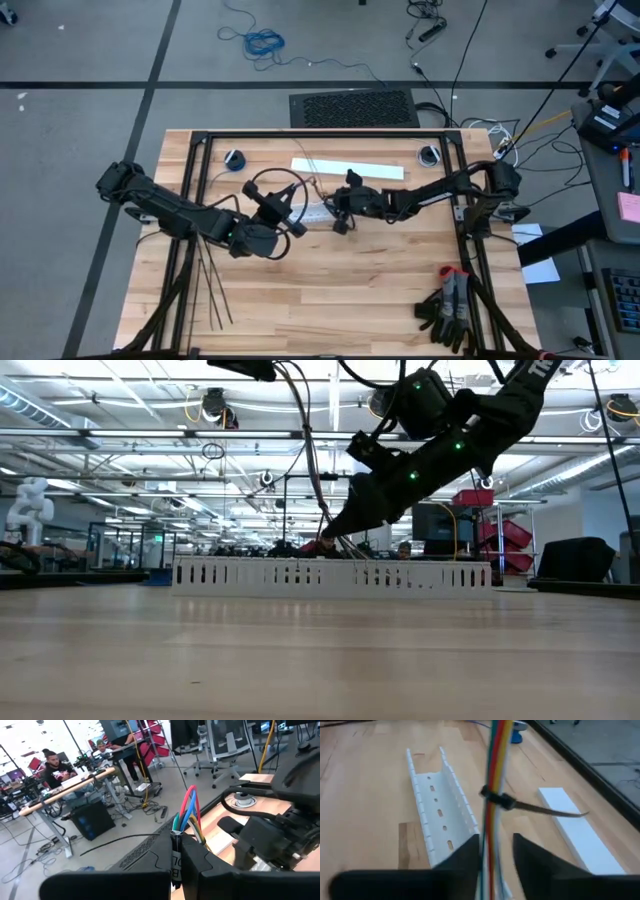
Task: Ziptie cables
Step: Put the colored ziptied cables into the white cable duct
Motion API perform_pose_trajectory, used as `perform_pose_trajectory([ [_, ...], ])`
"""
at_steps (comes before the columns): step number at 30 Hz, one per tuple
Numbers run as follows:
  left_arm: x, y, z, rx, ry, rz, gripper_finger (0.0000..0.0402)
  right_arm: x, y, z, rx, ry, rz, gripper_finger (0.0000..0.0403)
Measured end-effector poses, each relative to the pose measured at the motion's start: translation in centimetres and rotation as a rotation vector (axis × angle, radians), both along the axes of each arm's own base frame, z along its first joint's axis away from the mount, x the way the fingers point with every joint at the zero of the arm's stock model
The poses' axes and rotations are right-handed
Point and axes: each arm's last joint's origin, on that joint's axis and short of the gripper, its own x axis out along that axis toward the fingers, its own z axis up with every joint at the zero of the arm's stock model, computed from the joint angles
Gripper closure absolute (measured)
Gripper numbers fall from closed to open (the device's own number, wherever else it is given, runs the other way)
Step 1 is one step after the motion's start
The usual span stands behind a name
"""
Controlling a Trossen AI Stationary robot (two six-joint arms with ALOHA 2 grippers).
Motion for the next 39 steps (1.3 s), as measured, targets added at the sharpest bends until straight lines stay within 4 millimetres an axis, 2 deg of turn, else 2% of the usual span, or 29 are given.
perform_pose_trajectory([
  [3,0.0,0.0,0.0,0.006,0.007,0.0,0.0389,-0.2,-0.2,-0.4,0.0,0.046,0.021,0.0386],
  [6,-0.1,-0.2,-0.1,0.03,0.035,0.001,0.0389,-0.6,-0.4,-0.9,0.018,0.115,0.005,0.0397],
  [11,-0.7,-0.5,-0.7,0.061,0.097,0.003,0.0389,-1.2,-0.4,-1.5,0.03,0.211,-0.029,0.04],
  [16,-1.4,-0.2,-1.2,0.049,0.119,0.021,0.0389,-1.3,-0.2,-1.7,0.027,0.235,-0.028,0.0401],
  [27,-4.0,0.8,-3.1,-0.077,0.193,0.061,0.0389,-1.9,-0.3,-2.2,0.011,0.309,-0.072,0.0403],
  [39,-6.0,1.6,-3.0,-0.202,0.308,0.047,0.0389,-2.1,-0.4,-2.6,0.008,0.339,-0.083,0.0402],
])
